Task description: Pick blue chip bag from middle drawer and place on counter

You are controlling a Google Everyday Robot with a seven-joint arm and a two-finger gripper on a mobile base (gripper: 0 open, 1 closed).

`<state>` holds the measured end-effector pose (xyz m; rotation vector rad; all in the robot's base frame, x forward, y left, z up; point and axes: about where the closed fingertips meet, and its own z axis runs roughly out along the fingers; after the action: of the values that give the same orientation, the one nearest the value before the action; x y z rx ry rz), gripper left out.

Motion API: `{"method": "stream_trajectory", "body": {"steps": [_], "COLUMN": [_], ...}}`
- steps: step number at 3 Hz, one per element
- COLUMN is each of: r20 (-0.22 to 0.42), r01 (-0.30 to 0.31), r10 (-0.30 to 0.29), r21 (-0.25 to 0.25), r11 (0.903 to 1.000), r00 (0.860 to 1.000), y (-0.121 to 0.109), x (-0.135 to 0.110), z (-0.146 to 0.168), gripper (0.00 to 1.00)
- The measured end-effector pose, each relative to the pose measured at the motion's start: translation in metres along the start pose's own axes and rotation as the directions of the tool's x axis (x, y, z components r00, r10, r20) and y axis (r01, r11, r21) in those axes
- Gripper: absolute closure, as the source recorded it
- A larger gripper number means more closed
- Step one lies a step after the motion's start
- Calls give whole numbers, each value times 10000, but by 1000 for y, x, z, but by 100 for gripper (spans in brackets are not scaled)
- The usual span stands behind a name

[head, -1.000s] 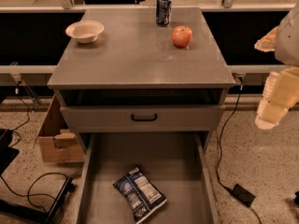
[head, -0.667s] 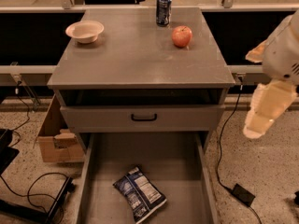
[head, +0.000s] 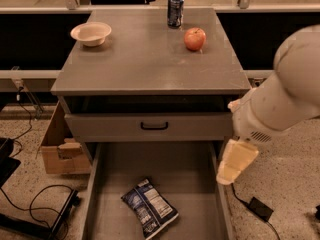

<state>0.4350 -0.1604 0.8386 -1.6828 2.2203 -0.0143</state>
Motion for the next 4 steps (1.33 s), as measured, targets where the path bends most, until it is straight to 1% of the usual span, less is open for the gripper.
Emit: {"method": "stream_trajectory", "body": {"steps": [1, 2, 3, 4], "r20": [260, 598, 960, 958], "r01": [-258, -453, -655, -650], "r10": [263, 478, 720, 715], "r21": [-189, -431, -692, -692], "r11": [9995, 9980, 9955, 9955], "r00": [9993, 9971, 9928, 9928], "y": [15, 26, 32, 32], "x": [-10, -23, -36, -36], "z": [68, 127, 174, 174], "gripper": [0, 0, 0, 0]}}
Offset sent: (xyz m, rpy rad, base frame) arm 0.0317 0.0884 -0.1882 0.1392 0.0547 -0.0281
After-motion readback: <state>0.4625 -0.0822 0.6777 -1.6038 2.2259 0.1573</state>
